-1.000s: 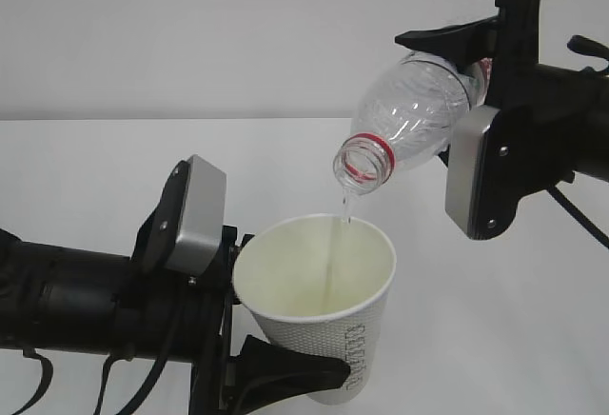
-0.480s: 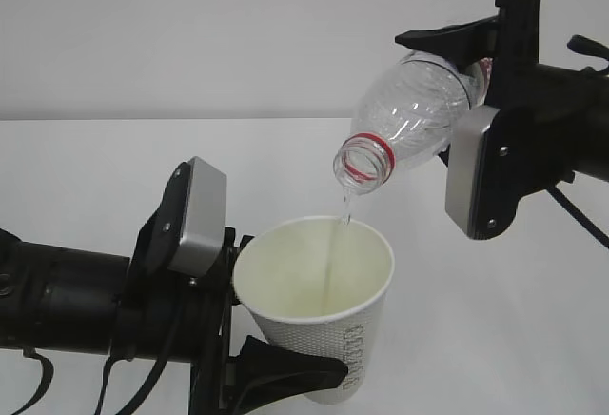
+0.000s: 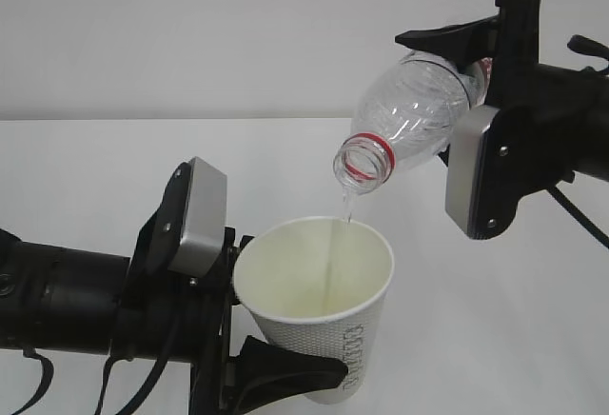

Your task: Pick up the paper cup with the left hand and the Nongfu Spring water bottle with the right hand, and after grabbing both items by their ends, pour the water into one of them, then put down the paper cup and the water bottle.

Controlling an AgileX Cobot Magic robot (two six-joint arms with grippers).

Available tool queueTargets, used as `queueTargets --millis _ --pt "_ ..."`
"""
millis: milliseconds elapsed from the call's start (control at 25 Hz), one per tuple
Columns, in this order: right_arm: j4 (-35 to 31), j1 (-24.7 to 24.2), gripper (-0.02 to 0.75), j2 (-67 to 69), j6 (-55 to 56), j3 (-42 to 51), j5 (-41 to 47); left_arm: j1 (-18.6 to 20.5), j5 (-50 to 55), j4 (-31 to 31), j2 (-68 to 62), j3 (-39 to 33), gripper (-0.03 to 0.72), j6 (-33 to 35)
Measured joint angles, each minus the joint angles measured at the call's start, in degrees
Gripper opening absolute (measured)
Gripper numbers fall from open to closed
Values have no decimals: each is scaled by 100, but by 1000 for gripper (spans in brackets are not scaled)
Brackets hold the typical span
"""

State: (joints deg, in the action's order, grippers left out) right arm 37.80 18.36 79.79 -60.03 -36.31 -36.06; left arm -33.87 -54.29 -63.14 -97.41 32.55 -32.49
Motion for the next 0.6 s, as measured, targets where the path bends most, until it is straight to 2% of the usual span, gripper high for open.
queueTargets --millis 600 --pt "0 0 521 0 -12 0 -60 0 130 0 0 0 528 0"
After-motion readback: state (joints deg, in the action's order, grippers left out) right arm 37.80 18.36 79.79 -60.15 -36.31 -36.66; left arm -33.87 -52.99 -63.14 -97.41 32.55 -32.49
